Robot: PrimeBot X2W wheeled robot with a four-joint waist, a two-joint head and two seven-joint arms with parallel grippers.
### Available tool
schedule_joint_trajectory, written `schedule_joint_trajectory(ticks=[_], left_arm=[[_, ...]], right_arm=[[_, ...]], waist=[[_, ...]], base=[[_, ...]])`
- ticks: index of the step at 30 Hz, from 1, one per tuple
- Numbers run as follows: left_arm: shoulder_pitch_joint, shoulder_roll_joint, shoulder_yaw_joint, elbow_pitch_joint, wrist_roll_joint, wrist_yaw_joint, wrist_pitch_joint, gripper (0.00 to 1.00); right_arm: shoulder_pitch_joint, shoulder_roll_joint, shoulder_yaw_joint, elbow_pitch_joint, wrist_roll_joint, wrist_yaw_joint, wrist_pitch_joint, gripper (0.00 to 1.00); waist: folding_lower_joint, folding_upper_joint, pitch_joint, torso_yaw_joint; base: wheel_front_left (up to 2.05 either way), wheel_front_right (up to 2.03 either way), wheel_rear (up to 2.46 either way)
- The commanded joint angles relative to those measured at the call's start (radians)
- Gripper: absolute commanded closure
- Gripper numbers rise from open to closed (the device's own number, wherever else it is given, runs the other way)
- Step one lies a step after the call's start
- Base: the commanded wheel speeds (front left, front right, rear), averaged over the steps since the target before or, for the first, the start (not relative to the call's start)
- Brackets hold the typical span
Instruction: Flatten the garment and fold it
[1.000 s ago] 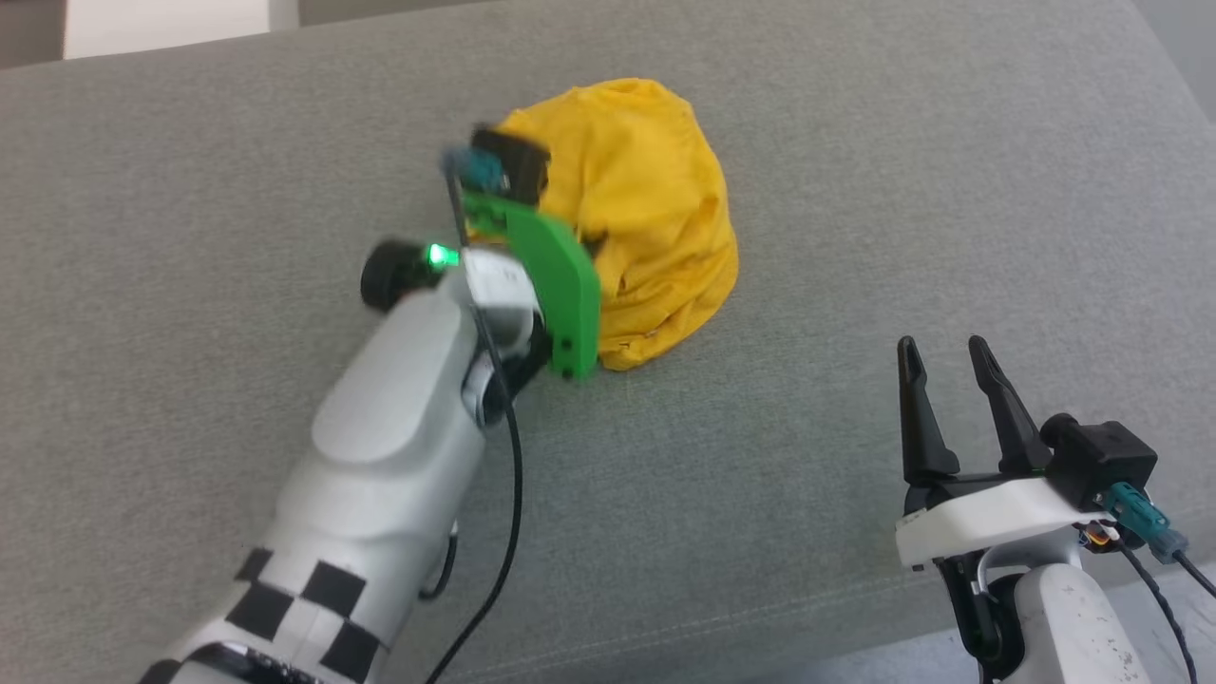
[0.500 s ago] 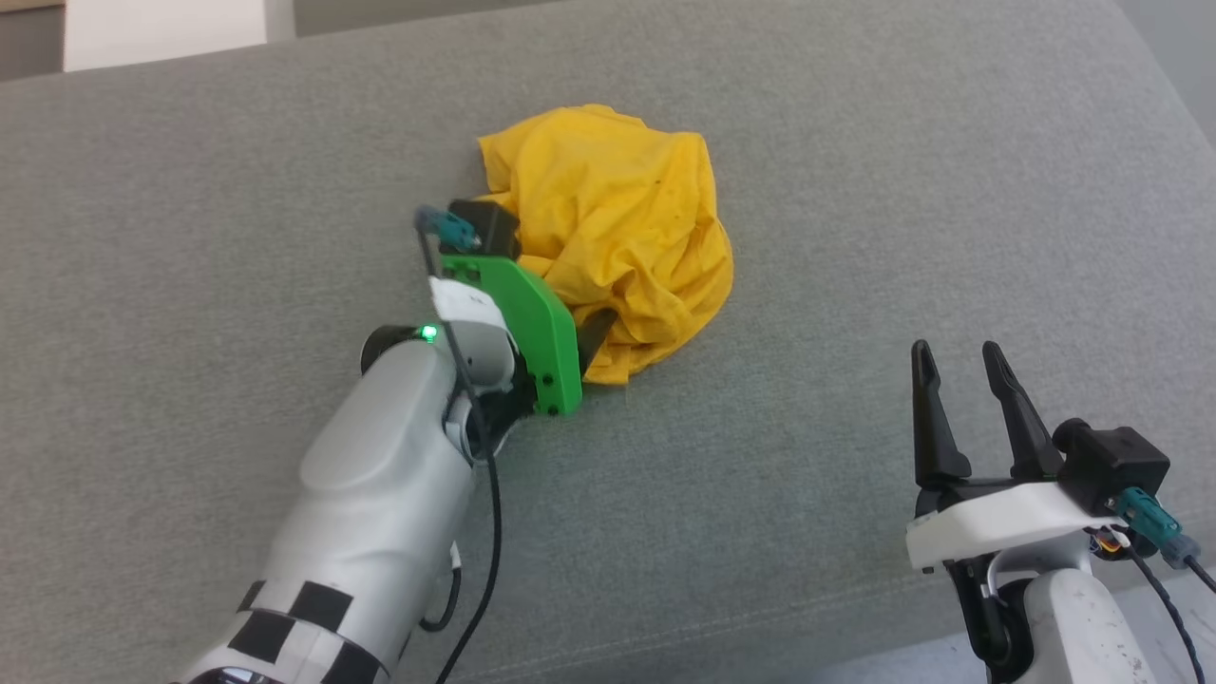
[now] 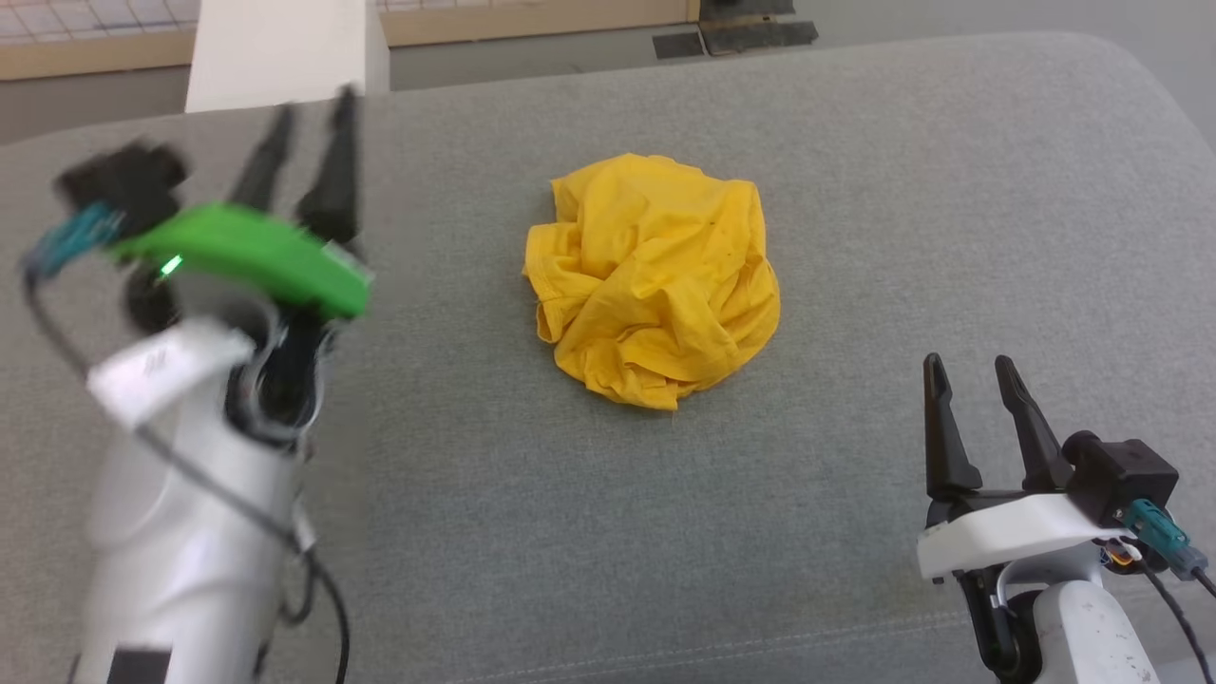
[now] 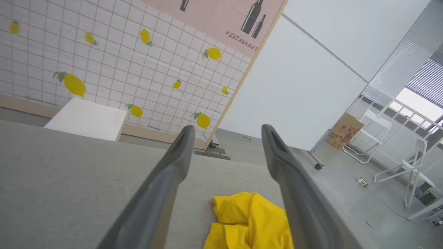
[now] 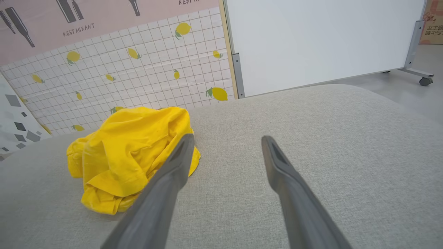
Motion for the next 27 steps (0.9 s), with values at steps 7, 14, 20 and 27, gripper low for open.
schedule_joint_trajectory(ticks=[7,14,20,27], left_arm=[[0.212,0.079,-0.027,-0.097,0.235,0.07,-0.195,0.0],[0.315,0.058,-0.04,-0.124,0.303,0.103,-0.21,0.0],[0.346,0.034,-0.034,-0.155,0.321,0.106,-0.211,0.0],[0.348,0.0,-0.019,-0.181,0.325,0.095,-0.212,0.0]], right_arm=[[0.011,0.0,-0.012,-0.014,-0.013,0.005,-0.006,0.0],[-0.003,0.0,-0.001,0.027,-0.014,0.005,0.012,0.0],[-0.147,0.0,0.092,0.076,-0.057,0.005,0.191,0.0],[-0.348,-0.01,0.256,0.184,-0.079,0.005,0.482,0.0]], waist=[[0.0,0.0,-0.001,0.0],[0.0,0.0,0.018,-0.003],[0.0,0.0,0.056,0.018],[0.0,0.0,0.099,0.067]], base=[[0.0,0.0,0.0],[0.0,0.0,0.0],[0.0,0.0,0.0],[0.0,0.0,0.0]])
